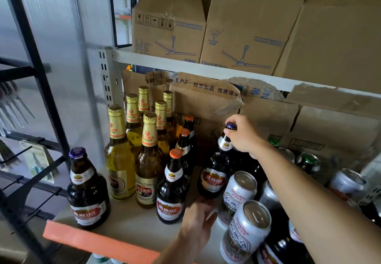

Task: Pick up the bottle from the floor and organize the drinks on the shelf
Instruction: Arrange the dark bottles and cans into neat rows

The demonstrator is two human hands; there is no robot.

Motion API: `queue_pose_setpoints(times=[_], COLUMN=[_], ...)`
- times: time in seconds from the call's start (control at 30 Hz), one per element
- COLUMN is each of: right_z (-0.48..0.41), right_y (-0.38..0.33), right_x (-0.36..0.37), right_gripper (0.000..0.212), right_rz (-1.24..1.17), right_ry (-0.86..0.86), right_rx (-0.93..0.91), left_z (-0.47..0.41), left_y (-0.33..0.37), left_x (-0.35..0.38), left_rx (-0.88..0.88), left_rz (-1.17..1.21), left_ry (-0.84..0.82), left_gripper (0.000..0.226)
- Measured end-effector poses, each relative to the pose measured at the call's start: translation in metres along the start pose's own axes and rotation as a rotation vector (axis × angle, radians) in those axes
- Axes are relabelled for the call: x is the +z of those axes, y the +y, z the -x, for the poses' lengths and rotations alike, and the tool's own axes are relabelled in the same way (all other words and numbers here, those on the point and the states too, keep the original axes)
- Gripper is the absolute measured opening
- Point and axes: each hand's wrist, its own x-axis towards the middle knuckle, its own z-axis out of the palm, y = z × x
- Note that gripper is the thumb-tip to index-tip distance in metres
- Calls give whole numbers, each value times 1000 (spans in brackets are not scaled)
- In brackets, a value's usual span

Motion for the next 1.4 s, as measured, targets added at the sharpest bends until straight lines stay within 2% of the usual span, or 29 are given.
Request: queue_pose_setpoints(times=[0.2,0.27,0.37,0.43,0.57,0.77,0.83,0.97,1.13,1.27,1.4], right_z=[-11,-15,-20,-25,-34,-40,-38,-39,-42,-45,-42], right_y=[-2,-1,0,0,3,-1,-2,-2,0,3,3], right_x=[10,14,21,27,33,38,39,41,44,45,46], right_gripper=[14,18,19,18,18,18,18,20,16,19,24], right_rz=[137,165,163,170,133,160,169,145,161,148,110], right_ry=[-25,-23,-48,-62,-88,-29,-11,19,11,-9,-22], right_rx=[33,41,30,4,-7,-26,-46,-49,-85,-92,-83], left_z=[-28,-37,-51,-62,-81,-80,-80,-81,-84,-82,-77], left_y=[-3,-6,-7,-4,-2,5,6,5,4,3,4], left_x=[1,-1,0,0,-4,7,9,11,16,18,17], left_rx=[28,83,242,341,134,80,80,104,78,96,103], left_rz=[-10,-2,-21,-83,-121,2,9,1,19,23,-8], left_ry=[-5,-42,-144,-195,-39,66,69,96,99,84,70], left_gripper=[27,35,61,66,47,37,40,61,60,66,62])
